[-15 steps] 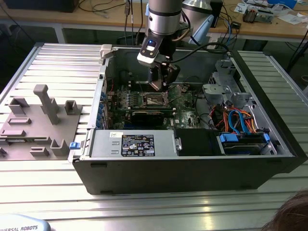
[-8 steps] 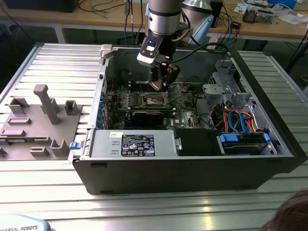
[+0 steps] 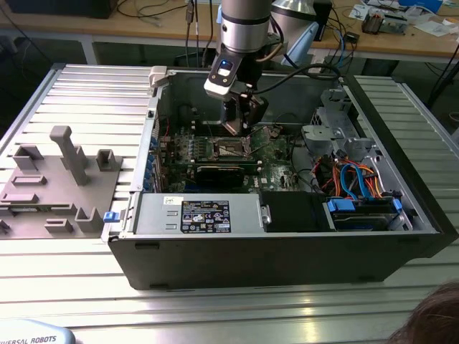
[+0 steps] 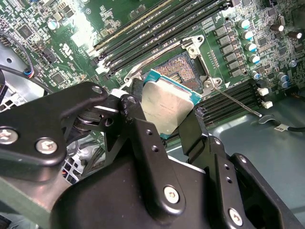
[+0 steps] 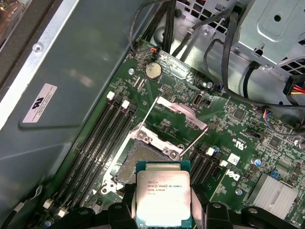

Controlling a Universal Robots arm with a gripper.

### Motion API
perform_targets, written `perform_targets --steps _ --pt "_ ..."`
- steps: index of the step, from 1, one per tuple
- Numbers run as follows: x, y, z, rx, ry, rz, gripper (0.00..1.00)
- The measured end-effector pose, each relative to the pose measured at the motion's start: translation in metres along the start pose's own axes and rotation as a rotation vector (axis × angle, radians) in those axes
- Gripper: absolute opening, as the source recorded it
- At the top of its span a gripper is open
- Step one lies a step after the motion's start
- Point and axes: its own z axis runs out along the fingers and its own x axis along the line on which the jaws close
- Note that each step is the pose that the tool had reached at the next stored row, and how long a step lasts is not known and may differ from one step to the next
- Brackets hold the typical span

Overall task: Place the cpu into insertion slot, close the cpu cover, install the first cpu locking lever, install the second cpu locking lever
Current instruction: 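Place the cpu into insertion slot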

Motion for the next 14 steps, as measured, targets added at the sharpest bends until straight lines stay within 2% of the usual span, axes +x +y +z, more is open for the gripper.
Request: perform_targets --steps 14 --pt "0.0000 0.0000 0.0014 0.0004 -0.0004 0.014 0.54"
